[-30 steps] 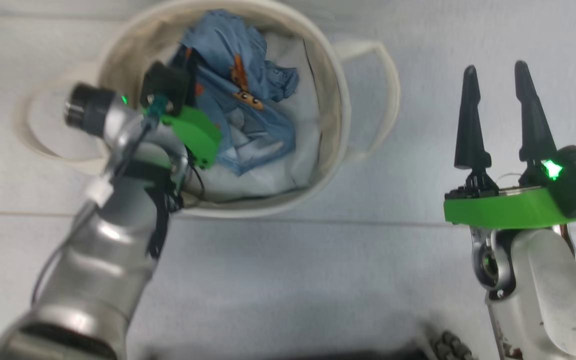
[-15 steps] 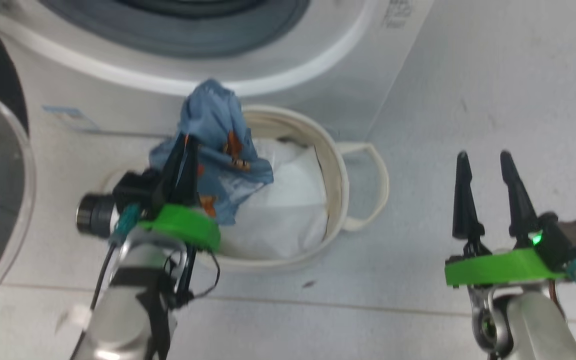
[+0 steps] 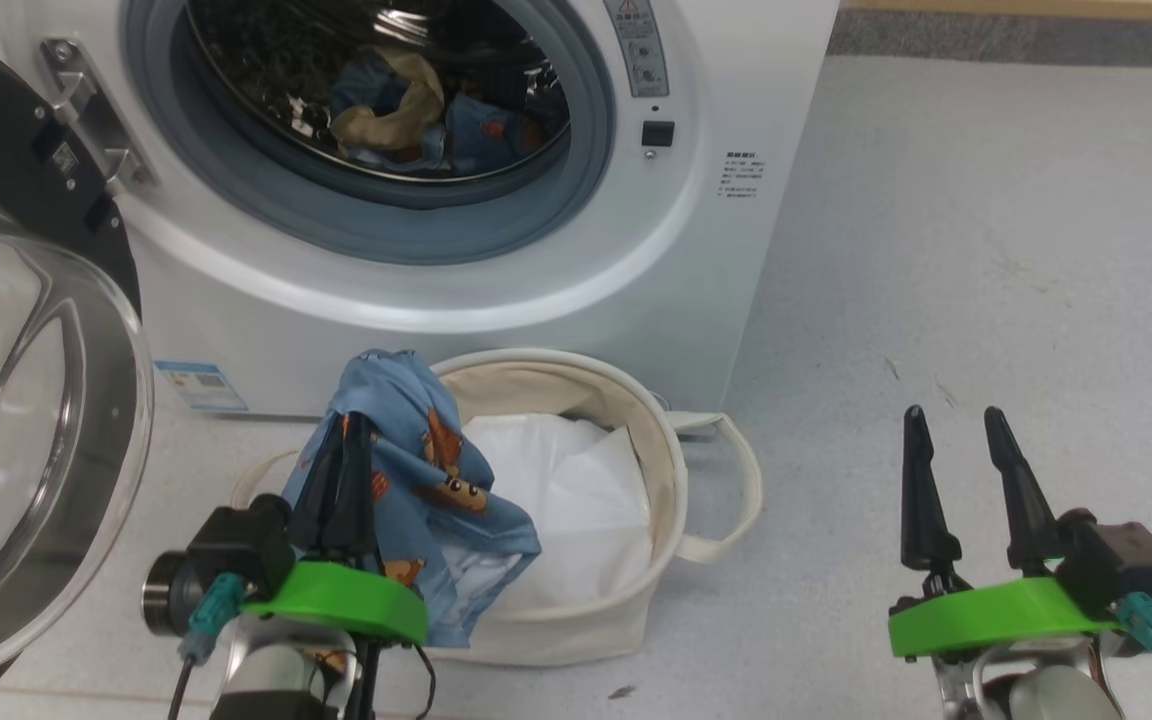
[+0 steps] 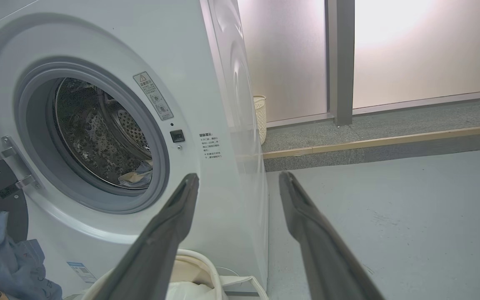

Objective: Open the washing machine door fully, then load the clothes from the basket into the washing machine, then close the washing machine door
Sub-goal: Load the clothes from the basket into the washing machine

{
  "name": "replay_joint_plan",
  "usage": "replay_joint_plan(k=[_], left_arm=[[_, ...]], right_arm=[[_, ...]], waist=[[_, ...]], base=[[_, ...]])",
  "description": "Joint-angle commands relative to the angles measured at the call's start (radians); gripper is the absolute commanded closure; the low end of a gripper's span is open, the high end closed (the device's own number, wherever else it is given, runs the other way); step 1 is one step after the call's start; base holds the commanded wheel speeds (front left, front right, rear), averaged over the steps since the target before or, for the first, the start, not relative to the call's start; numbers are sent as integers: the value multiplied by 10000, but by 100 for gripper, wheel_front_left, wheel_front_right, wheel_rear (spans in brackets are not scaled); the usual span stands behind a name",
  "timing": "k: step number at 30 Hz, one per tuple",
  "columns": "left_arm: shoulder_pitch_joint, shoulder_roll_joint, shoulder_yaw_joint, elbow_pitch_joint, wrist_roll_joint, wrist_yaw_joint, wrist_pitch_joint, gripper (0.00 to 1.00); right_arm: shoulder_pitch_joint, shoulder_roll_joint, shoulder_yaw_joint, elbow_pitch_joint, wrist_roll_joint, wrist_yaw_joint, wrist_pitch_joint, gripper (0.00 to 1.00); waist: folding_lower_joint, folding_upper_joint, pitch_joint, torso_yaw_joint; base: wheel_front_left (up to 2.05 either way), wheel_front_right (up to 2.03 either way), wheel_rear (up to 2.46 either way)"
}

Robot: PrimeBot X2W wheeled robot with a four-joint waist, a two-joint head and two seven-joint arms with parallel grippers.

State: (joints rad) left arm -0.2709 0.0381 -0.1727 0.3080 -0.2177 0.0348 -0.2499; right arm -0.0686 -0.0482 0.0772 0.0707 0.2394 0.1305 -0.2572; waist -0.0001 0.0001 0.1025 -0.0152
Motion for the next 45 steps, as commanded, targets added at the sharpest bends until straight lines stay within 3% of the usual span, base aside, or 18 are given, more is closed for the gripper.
replay_joint_plan(k=[1, 13, 27, 33, 45], left_arm=[[-160, 124, 292, -472, -75, 61, -118, 100], [104, 123, 179, -618, -194, 183, -118, 100], [-393, 122, 430, -668, -318, 171, -118, 100], [-1695, 122, 766, -397, -78, -40, -118, 100], [-5772, 163, 2418, 1286, 30, -548, -118, 100]], right_arm=[[-75, -20, 246, -284, 64, 2, -46, 0], [56, -20, 344, -218, 106, 2, -46, 0], [-140, -20, 385, -252, 168, 2, -46, 0], [-502, -20, 371, -454, 101, 2, -46, 0], [-1643, -20, 611, -791, 350, 2, -46, 0]], waist=[[2, -1, -158, -8], [2, -1, -343, -110], [2, -1, 287, -308], [2, -1, 1260, -400], [2, -1, 3771, -1121]], base=[[0, 0, 0], [0, 0, 0], [0, 0, 0], [0, 0, 0], [0, 0, 0]])
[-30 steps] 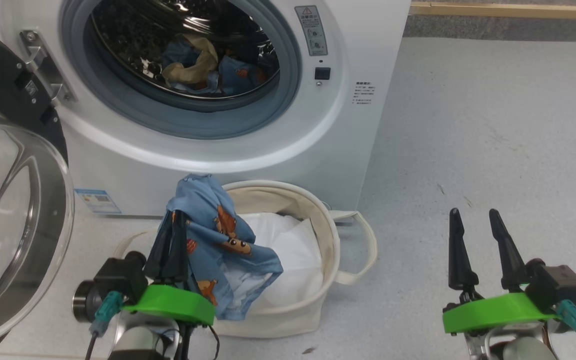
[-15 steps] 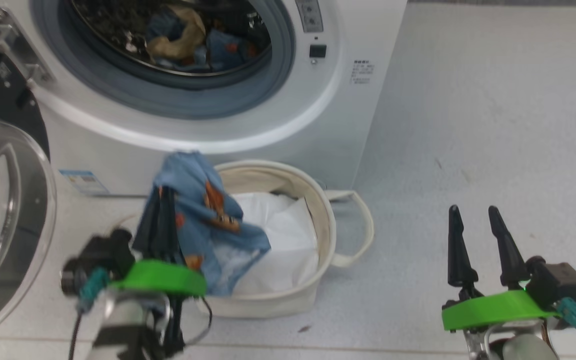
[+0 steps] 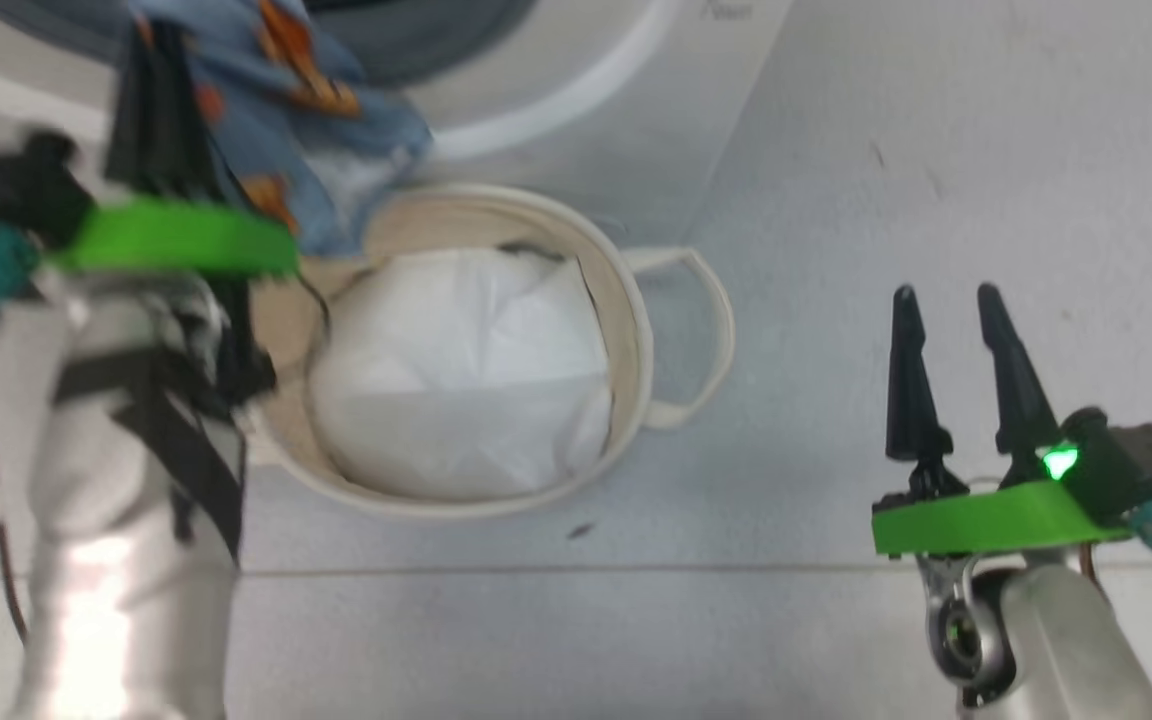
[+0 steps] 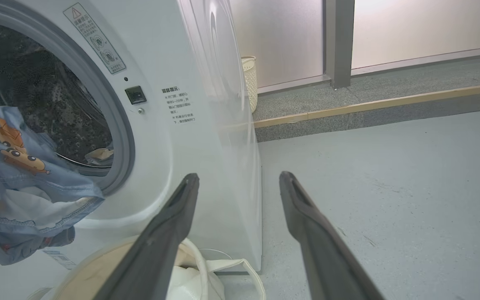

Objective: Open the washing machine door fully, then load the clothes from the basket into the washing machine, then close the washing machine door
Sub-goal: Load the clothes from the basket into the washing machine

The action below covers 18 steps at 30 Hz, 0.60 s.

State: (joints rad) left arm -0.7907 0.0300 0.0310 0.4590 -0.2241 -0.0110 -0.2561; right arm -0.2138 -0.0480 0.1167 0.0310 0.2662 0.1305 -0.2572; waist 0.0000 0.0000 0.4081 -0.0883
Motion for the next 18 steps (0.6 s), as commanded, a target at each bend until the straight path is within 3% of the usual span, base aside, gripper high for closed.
replay_joint_plan(k=[1, 10, 18], left_arm=[[-966, 270, 516, -10, 138, -133, -57, 100], [-4334, 978, 1073, 1927, 891, -155, -57, 100], [-6397, 1594, 888, 2886, 1720, 366, -57, 100]], right_arm=[[-285, -22, 178, -432, 125, 2, -46, 0], [-1038, -22, 310, -665, 539, 2, -46, 0], [-1376, -22, 509, -752, 793, 2, -46, 0]], waist=[[0, 0, 898, -459], [0, 0, 2359, -1197], [0, 0, 3323, -1568]], base=[[0, 0, 0], [0, 0, 0], [0, 0, 0]])
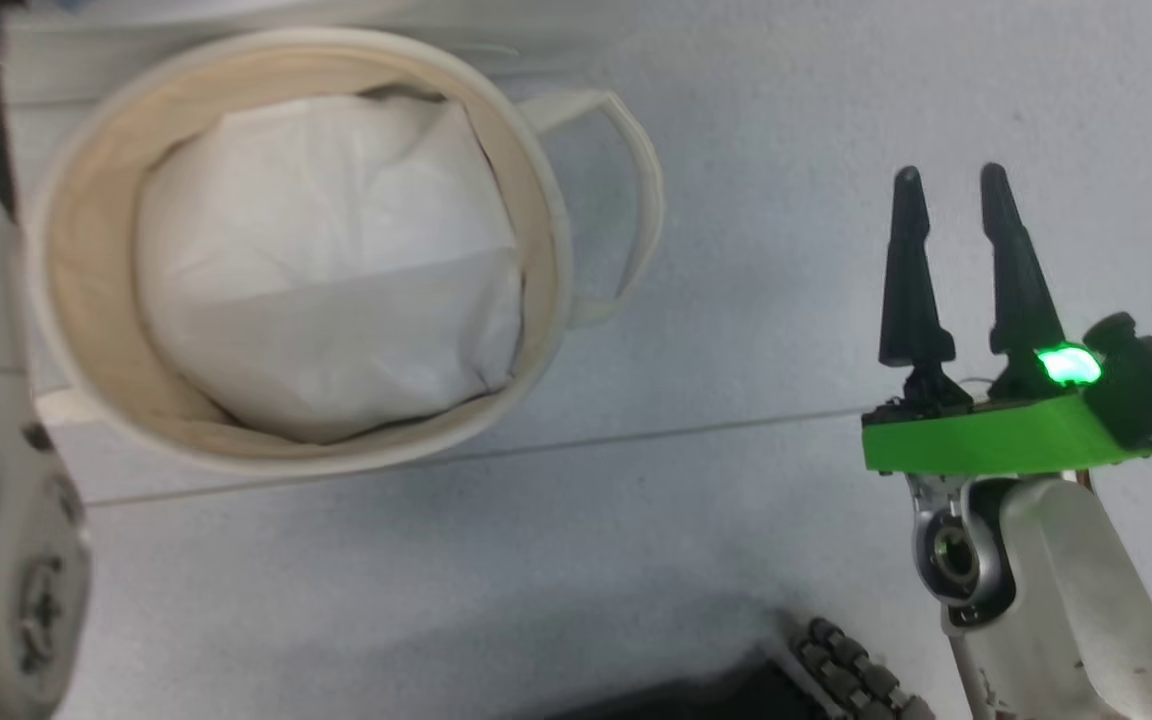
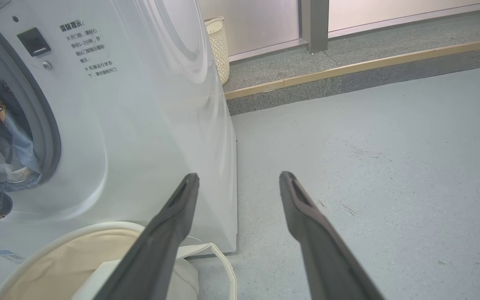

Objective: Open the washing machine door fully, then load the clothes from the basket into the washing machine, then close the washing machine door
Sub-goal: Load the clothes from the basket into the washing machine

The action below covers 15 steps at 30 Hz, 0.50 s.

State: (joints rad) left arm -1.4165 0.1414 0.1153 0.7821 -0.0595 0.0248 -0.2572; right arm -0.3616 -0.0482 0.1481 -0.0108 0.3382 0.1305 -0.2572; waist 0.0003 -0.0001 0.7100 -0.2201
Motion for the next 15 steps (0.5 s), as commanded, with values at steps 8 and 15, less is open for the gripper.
replay_joint_plan(k=[8, 15], left_arm=[[-1084, 838, -175, -1292, 608, 442, -45, 100], [-974, 695, -418, -201, 570, 394, -45, 0]], right_arm=[[-109, -20, 359, -640, 245, 2, -46, 0], [-179, -20, 515, -535, 133, 2, -46, 0]], waist=[[-3, 1, 975, -458], [-3, 1, 909, -323]], base=[[0, 0, 0], [0, 0, 0]])
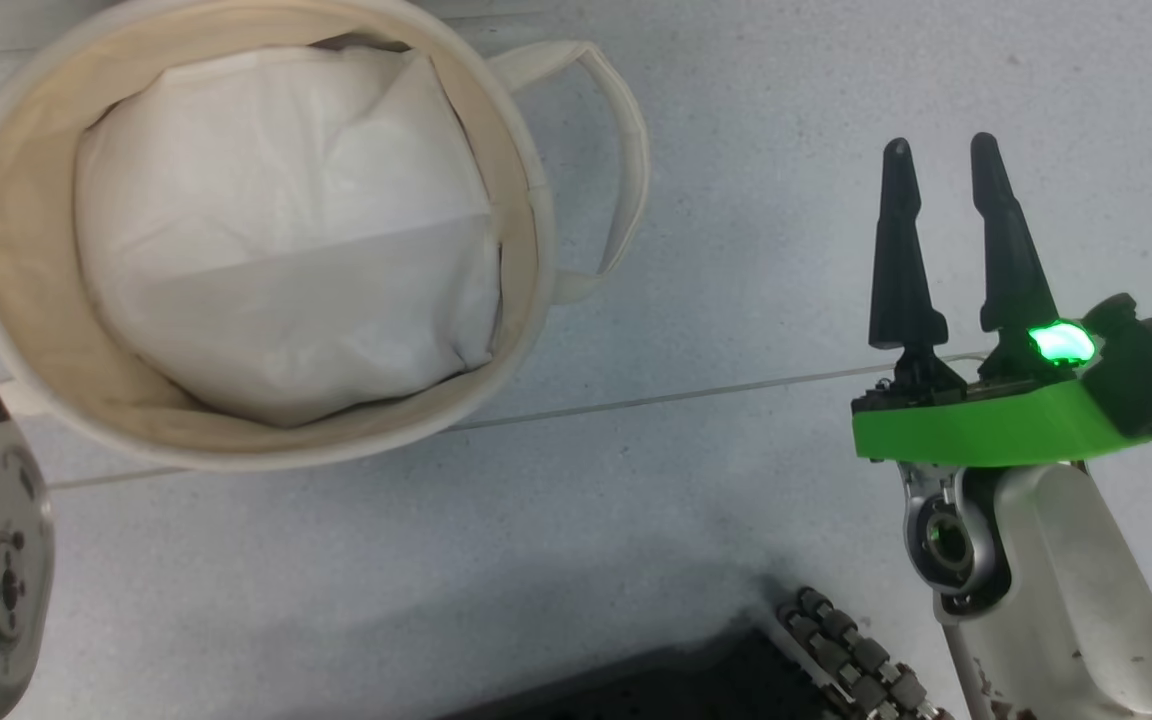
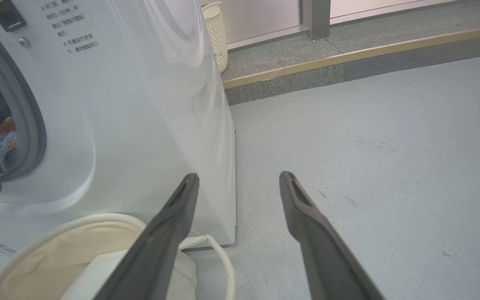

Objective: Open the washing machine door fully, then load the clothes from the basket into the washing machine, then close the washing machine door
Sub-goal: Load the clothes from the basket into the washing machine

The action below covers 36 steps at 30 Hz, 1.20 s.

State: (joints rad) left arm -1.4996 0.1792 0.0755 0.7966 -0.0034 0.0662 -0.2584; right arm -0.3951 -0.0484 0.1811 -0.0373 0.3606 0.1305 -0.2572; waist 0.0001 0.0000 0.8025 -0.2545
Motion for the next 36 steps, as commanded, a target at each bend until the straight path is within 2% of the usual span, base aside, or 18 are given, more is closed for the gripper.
replay_joint_plan(k=[1, 9, 16, 23, 24, 31, 36], left_arm=[[-108, 300, -39, -313, -14, -47, -34, 0], [745, 46, -111, -499, -236, -272, -34, 0], [2267, -454, -73, -876, -556, -660, -34, 0], [4710, -910, 21, -1605, -767, -1186, -34, 0], [4710, -910, 21, -1605, -767, -1186, -34, 0], [7351, -1183, -91, -2476, -736, -1324, -34, 0], [9082, -1259, -392, -3339, -623, -1194, -34, 0]], right_arm=[[143, -18, 185, -262, -117, 2, -46, 0], [188, -18, 86, -100, -387, 2, -46, 0], [276, -18, 12, 63, -594, 2, -46, 0], [827, -18, -326, 381, -852, 2, -46, 0], [827, -18, -326, 381, -852, 2, -46, 0], [1493, -18, -221, 780, -1131, 2, -46, 0], [2049, -18, -214, 944, -1164, 2, -46, 0]], waist=[[-1, 0, -38, 53], [-1, 0, -608, 455], [-1, 0, -1631, 907], [-1, 0, -3240, 1372], [-1, 0, -3240, 1372], [-1, 0, -4899, 1513], [-1, 0, -5979, 1492]], base=[[0, 0, 0], [0, 0, 0], [0, 0, 0], [0, 0, 0], [0, 0, 0], [0, 0, 0], [0, 0, 0]])
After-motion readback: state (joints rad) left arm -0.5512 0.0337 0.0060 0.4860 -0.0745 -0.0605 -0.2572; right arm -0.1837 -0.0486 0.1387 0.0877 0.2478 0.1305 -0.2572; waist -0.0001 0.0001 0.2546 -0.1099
